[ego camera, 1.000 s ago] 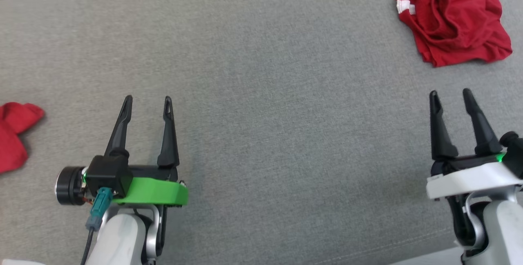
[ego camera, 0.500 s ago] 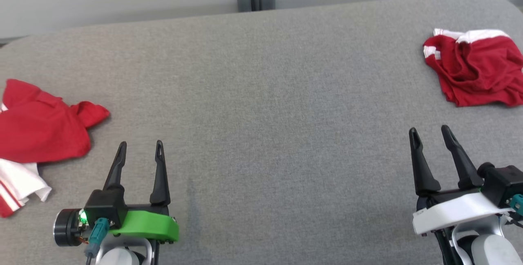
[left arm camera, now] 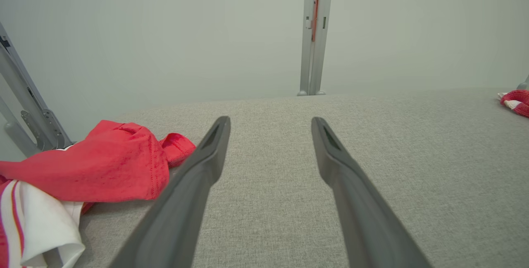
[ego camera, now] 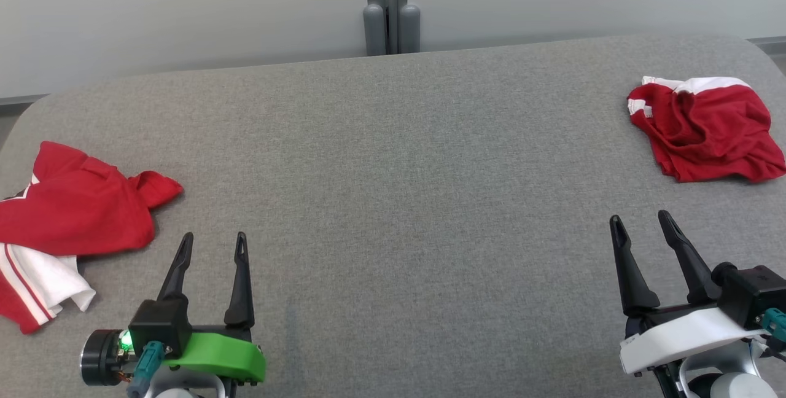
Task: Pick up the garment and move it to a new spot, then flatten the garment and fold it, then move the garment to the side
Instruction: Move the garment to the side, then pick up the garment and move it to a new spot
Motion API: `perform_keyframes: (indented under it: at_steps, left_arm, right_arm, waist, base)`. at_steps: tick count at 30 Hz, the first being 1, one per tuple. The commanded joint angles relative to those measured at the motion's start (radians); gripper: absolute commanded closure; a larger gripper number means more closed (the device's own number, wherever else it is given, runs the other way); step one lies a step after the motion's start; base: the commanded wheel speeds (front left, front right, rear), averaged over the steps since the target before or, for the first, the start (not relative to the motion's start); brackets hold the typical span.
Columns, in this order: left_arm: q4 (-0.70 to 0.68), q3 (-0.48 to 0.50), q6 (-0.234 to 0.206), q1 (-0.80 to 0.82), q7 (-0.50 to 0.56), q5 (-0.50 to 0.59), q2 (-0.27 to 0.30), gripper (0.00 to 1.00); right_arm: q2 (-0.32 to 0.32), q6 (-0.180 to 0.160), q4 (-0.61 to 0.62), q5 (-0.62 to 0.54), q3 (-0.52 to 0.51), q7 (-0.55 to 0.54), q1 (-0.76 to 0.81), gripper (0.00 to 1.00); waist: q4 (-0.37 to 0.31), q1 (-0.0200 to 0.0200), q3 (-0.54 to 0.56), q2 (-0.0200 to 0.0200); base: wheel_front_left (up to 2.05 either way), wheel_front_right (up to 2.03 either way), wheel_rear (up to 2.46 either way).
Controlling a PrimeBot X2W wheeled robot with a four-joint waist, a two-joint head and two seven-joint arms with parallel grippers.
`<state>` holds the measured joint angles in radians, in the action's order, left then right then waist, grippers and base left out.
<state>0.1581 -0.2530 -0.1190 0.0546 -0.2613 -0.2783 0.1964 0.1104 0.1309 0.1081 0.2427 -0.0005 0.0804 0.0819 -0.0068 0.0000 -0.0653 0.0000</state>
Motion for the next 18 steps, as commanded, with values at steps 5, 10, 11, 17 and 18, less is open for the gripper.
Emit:
perform_keyframes:
  at_steps: [5, 10, 11, 17, 18]
  left_arm:
    - [0.007, 0.000, 0.001, -0.006, -0.004, -0.005, 0.000, 0.00]
    - [0.012, -0.002, 0.001, 0.002, -0.004, -0.004, -0.004, 0.00]
    - [0.011, -0.001, 0.000, 0.004, -0.004, -0.004, -0.005, 0.00]
    - [0.004, 0.009, 0.009, 0.043, -0.004, -0.009, -0.013, 0.00]
    - [0.002, 0.013, 0.010, 0.050, -0.004, -0.012, -0.016, 0.00]
  right_arm:
    - [0.002, 0.000, 0.018, -0.003, -0.010, -0.007, 0.018, 0.00]
    - [0.001, 0.000, 0.021, -0.002, -0.015, -0.013, 0.021, 0.00]
    - [0.002, 0.000, 0.022, -0.001, -0.014, -0.014, 0.023, 0.00]
    - [0.010, 0.000, 0.041, 0.000, -0.003, -0.020, 0.017, 0.00]
    - [0.011, 0.000, 0.046, 0.001, 0.000, -0.022, 0.013, 0.00]
  waist:
    - [0.000, 0.0000, 0.003, 0.0000]
    - [0.003, 0.0000, 0.006, 0.0000]
    - [0.006, 0.0000, 0.006, 0.0000]
    - [0.077, 0.0000, -0.013, 0.0000]
    - [0.096, 0.0000, -0.021, 0.0000]
  base:
    - [0.00, 0.00, 0.00]
    - [0.00, 0.00, 0.00]
    - [0.00, 0.00, 0.00]
    - [0.00, 0.00, 0.00]
    - [0.00, 0.00, 0.00]
